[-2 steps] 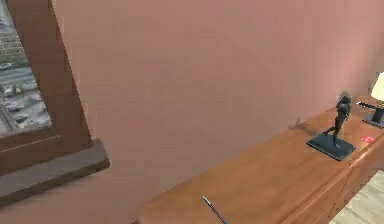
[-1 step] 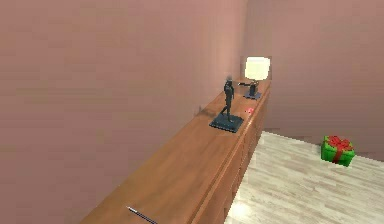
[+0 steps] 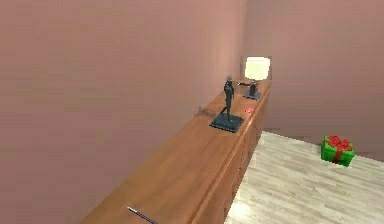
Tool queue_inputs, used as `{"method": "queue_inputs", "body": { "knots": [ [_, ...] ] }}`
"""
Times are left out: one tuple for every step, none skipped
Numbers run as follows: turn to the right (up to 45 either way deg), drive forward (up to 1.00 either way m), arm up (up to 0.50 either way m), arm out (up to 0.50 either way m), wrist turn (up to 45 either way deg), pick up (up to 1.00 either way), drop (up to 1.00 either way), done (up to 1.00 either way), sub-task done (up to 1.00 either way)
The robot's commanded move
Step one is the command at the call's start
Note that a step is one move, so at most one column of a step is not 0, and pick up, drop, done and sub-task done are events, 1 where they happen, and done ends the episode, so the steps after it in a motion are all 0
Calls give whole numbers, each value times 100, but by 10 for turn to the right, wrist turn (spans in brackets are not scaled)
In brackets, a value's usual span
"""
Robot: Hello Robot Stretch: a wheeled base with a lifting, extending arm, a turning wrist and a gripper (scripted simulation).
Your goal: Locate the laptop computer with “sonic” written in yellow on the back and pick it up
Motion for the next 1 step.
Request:
{"method": "queue_inputs", "body": {
  "knots": [
    [0,0,0,24,0,0,0,0,0]
  ]
}}
